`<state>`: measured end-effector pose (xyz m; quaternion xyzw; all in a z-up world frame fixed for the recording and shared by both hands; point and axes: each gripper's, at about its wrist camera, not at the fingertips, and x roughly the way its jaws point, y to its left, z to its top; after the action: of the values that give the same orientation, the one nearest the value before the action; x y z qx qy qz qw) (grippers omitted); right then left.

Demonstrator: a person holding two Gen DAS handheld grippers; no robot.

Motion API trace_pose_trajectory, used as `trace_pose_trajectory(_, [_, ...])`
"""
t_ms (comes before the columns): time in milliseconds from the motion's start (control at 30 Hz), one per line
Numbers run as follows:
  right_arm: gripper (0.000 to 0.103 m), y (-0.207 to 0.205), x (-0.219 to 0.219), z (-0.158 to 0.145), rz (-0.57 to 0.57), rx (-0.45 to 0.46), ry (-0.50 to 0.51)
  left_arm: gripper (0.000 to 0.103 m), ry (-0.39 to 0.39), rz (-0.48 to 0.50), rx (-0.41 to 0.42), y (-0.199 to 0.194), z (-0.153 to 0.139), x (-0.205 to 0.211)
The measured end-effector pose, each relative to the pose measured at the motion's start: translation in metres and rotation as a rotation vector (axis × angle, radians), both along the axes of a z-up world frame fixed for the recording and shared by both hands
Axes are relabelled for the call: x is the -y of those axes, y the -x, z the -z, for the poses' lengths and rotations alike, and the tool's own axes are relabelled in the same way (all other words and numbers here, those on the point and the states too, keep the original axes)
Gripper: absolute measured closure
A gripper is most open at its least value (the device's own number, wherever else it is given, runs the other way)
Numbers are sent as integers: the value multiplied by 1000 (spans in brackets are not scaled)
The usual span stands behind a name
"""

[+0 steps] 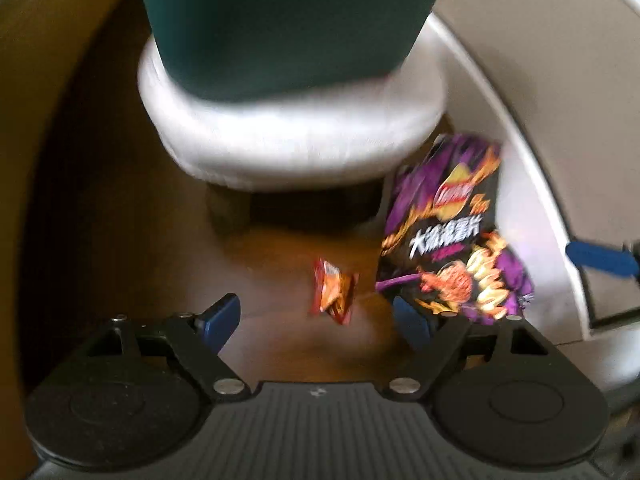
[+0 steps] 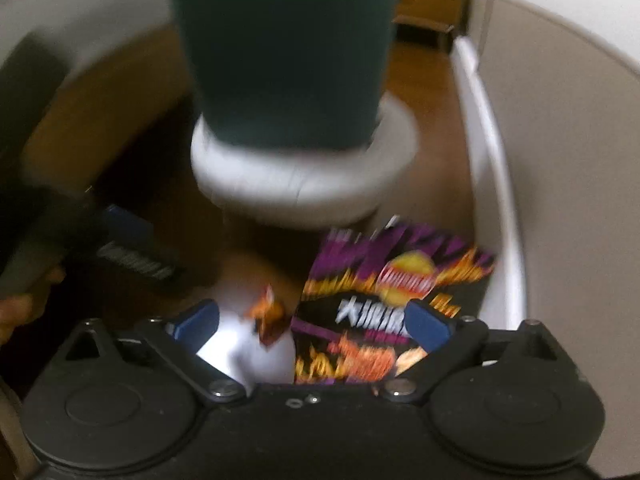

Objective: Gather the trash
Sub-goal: 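Grasp the small orange snack packet with left tool while right tool grasps purple chip bag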

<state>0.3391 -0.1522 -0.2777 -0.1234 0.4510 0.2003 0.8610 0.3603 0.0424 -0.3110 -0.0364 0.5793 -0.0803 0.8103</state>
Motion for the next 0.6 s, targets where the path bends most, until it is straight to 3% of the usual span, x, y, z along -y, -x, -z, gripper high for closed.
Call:
trace_pose_trajectory(133, [13, 6, -18, 44, -72, -43, 108, 19, -8, -48, -83, -18, 45, 5])
trace_pose_trajectory(333, [27, 12, -31, 93, -176, -57, 277, 19, -76, 27, -174, -32, 99, 24])
trace_pose_trajectory(567, [35, 4, -44, 109, -202, -45, 344, 19, -69, -3, -198, -44, 123, 27])
trace_pose_trajectory(600, [40, 2, -46, 110, -197, -45, 351, 19, -63, -19, -204, -46, 125, 26])
